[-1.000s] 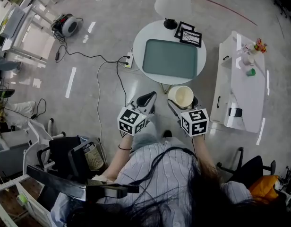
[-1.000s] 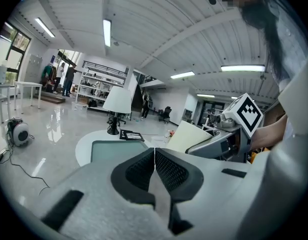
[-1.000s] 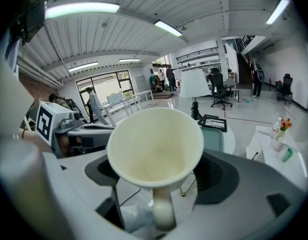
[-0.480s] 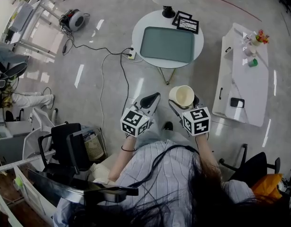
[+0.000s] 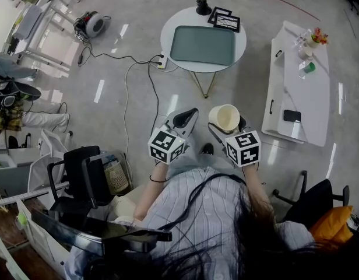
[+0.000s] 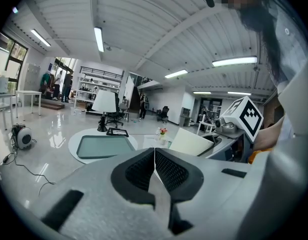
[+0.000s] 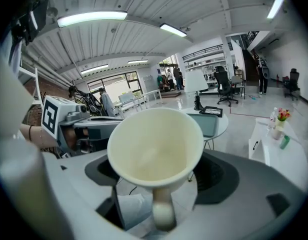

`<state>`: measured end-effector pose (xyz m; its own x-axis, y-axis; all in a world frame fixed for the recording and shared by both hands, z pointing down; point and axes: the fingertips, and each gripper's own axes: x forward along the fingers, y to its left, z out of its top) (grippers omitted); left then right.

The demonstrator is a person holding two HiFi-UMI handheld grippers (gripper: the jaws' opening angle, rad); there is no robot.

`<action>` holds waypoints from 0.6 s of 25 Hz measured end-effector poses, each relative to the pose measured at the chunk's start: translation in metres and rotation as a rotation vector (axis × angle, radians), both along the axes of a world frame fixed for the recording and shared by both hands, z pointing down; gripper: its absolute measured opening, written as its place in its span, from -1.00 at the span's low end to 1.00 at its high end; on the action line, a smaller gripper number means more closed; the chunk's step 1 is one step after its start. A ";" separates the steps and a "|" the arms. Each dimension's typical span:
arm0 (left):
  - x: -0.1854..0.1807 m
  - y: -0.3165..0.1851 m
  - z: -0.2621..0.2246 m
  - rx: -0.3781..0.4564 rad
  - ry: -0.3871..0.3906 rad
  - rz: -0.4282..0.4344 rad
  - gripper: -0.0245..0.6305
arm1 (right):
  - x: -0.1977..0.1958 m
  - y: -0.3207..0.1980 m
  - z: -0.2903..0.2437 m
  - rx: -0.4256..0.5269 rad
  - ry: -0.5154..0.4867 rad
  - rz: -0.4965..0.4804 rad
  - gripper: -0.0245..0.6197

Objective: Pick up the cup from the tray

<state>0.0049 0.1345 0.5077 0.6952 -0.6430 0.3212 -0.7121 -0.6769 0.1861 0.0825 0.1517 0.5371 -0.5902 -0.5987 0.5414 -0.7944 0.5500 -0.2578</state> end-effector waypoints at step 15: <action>-0.004 0.024 -0.001 0.007 0.009 0.019 -0.88 | -0.012 0.035 -0.010 0.012 -0.030 -0.002 0.33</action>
<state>0.0012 0.1587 0.5068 0.7099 -0.6321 0.3106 -0.6977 -0.6914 0.1876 0.0707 0.1871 0.5271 -0.6077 -0.6036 0.5162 -0.7850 0.5548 -0.2754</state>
